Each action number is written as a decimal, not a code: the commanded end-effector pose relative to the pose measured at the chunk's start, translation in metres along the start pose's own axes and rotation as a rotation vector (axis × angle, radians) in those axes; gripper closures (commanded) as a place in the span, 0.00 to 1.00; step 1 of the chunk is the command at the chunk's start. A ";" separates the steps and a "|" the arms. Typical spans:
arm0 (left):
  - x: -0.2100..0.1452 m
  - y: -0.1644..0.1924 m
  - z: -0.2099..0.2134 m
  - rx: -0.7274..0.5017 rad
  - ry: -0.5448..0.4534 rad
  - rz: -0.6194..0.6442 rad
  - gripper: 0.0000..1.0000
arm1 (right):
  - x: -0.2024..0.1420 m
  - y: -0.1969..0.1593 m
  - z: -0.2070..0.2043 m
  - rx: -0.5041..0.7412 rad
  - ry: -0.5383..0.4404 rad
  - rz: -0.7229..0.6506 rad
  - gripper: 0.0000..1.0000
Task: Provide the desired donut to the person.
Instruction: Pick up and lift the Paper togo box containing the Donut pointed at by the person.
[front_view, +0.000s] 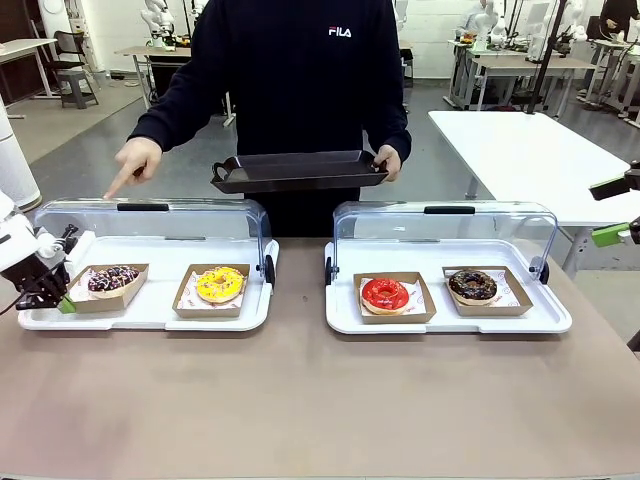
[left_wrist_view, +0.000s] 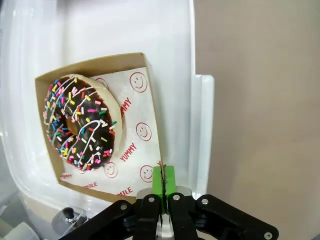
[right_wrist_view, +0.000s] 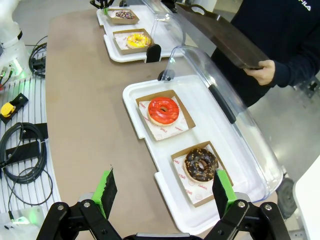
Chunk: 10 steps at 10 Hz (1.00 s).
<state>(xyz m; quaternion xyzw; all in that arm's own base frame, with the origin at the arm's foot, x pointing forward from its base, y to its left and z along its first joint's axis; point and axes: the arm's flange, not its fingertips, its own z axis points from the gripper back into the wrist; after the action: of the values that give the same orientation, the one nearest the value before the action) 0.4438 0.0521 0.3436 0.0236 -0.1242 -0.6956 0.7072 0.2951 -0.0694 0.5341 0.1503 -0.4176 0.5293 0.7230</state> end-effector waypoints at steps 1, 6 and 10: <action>0.003 -0.044 0.039 0.045 -0.034 -0.031 1.00 | -0.001 -0.003 -0.002 0.009 -0.019 0.011 0.00; 0.003 -0.172 0.114 0.045 -0.125 -0.134 1.00 | -0.001 -0.003 -0.002 0.009 -0.019 0.011 0.00; 0.016 -0.200 0.181 0.169 -0.055 -0.179 1.00 | -0.001 -0.003 -0.002 0.009 -0.019 0.011 0.00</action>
<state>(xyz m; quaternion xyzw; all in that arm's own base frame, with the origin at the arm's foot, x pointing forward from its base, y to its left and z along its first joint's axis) 0.2583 0.0829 0.5342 0.0441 -0.1973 -0.7461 0.6344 0.2955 -0.0695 0.5335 0.1493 -0.4158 0.5294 0.7243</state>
